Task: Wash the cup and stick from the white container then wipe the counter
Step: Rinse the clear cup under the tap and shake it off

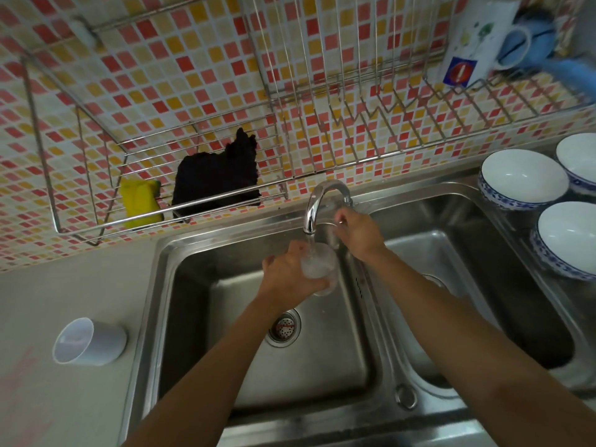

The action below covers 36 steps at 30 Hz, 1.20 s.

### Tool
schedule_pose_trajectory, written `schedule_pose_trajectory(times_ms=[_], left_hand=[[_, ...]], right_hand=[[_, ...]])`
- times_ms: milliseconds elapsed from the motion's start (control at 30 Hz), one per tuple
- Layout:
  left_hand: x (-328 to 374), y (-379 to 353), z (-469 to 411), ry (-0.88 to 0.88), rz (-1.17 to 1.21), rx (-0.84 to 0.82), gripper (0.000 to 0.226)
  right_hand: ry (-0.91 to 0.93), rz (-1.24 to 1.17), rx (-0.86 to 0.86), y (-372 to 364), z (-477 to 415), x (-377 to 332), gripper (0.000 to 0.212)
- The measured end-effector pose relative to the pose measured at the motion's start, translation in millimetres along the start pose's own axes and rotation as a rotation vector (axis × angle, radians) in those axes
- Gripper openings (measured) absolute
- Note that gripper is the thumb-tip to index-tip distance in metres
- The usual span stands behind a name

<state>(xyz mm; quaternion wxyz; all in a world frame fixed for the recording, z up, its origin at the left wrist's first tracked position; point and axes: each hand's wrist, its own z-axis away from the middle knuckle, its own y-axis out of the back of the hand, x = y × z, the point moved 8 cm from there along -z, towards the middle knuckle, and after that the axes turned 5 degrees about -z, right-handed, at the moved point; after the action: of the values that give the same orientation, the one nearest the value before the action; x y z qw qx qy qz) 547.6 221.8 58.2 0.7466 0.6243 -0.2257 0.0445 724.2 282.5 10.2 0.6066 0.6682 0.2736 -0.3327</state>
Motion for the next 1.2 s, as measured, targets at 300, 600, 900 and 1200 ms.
schedule_pose_trajectory(times_ms=[300, 600, 900, 1200], left_hand=[[-4.6, 2.0, 3.8, -0.041, 0.024, 0.098, 0.083], [-3.9, 9.7, 10.2, -0.037, 0.103, 0.112, 0.078], [-33.6, 19.4, 55.8, 0.004, 0.203, 0.206, 0.082], [-76.0, -28.6, 116.7, -0.008, -0.229, 0.061, 0.082]], right_hand=[[-0.188, -0.264, 0.294, 17.3, 10.8, 15.5, 0.011], [-0.285, -0.224, 0.31, 18.1, 5.5, 13.4, 0.006], [-0.383, -0.279, 0.401, 28.3, 88.0, 5.1, 0.031], [-0.179, 0.169, -0.293, -105.0, 249.4, 15.1, 0.048]])
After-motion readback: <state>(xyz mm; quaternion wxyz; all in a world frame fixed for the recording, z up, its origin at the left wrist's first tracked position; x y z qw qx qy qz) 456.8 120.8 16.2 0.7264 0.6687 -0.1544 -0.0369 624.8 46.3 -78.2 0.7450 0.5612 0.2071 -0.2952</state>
